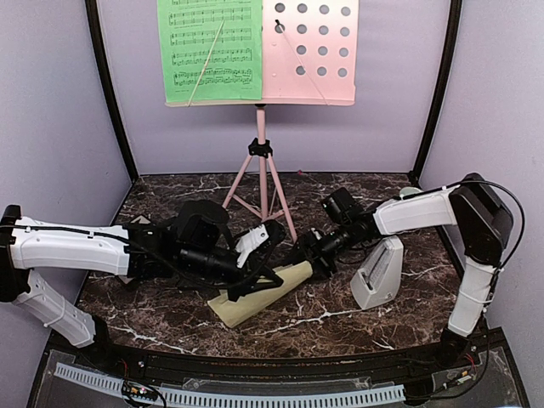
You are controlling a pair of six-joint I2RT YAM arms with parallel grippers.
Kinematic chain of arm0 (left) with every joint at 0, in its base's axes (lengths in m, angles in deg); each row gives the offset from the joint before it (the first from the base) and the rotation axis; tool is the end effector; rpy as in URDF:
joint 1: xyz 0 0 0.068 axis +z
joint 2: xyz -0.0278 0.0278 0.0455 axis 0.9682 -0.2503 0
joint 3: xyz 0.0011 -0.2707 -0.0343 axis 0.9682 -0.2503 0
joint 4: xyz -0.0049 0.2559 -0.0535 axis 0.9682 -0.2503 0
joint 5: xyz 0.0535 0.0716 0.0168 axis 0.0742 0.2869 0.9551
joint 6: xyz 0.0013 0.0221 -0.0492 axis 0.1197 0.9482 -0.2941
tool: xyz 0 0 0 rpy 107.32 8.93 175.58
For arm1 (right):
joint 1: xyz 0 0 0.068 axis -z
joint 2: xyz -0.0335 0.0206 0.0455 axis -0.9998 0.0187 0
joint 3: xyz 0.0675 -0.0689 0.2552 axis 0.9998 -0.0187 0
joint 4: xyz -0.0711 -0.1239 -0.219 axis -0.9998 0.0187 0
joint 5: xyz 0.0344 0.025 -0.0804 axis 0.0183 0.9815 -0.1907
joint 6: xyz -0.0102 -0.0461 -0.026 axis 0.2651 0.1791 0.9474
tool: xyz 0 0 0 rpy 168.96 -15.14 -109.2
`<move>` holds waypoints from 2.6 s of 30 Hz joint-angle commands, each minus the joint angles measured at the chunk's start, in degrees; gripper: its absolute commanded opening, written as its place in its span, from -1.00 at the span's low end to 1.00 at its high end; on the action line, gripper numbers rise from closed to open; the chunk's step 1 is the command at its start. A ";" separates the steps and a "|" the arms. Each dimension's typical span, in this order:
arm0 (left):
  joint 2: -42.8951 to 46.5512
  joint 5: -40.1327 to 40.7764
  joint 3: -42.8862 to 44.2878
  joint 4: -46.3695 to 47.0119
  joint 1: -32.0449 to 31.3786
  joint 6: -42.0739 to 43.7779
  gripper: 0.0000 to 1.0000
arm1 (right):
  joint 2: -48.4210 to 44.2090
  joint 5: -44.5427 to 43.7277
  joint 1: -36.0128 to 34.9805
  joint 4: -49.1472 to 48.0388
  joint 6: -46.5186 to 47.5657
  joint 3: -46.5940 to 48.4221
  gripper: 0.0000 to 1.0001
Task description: Set up the instrument practice props
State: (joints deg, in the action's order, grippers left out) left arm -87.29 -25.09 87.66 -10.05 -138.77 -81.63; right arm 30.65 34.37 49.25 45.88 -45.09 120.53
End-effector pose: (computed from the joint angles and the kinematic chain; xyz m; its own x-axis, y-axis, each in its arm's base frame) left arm 0.1324 -0.2875 0.2727 -0.2566 0.3939 -0.8826 0.9609 0.2018 -0.1893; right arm 0.2625 0.2529 0.1604 -0.9454 -0.0316 0.3242 0.2458 0.5838 0.7738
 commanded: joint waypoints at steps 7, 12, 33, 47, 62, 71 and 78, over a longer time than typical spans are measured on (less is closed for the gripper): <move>0.24 2.69 -0.94 -0.15 -1.25 3.11 -0.64 | 0.29 -0.73 -0.36 0.70 3.64 7.39 -0.74; 7.74 5.29 -5.89 1.47 -1.20 -0.48 0.09 | -2.99 -1.61 -1.01 1.35 11.58 8.33 -1.00; 23.52 -0.37 -20.06 5.82 20.67 -26.72 0.57 | -13.94 -7.64 -3.03 6.26 38.69 10.23 -1.00; 23.23 -1.82 -25.66 16.86 20.89 -31.31 0.56 | -19.92 -6.58 -3.10 0.35 36.25 7.23 -1.00; 27.67 -0.08 -35.98 29.47 20.90 -30.15 0.63 | -24.31 -5.21 -6.10 -1.66 38.09 14.00 -1.00; 22.64 -4.28 -37.35 44.39 20.89 -31.84 0.63 | -25.99 -4.81 -8.19 2.46 41.26 21.58 -1.00; 19.93 -8.57 -33.43 50.04 20.83 -31.84 0.64 | -26.95 -6.64 -8.81 9.35 45.96 27.33 -1.00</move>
State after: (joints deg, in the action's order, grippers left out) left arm -65.87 -29.85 51.34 32.59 -118.14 -113.47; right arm 5.25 28.60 41.03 51.61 -2.88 144.47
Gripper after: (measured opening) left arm 0.818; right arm 0.006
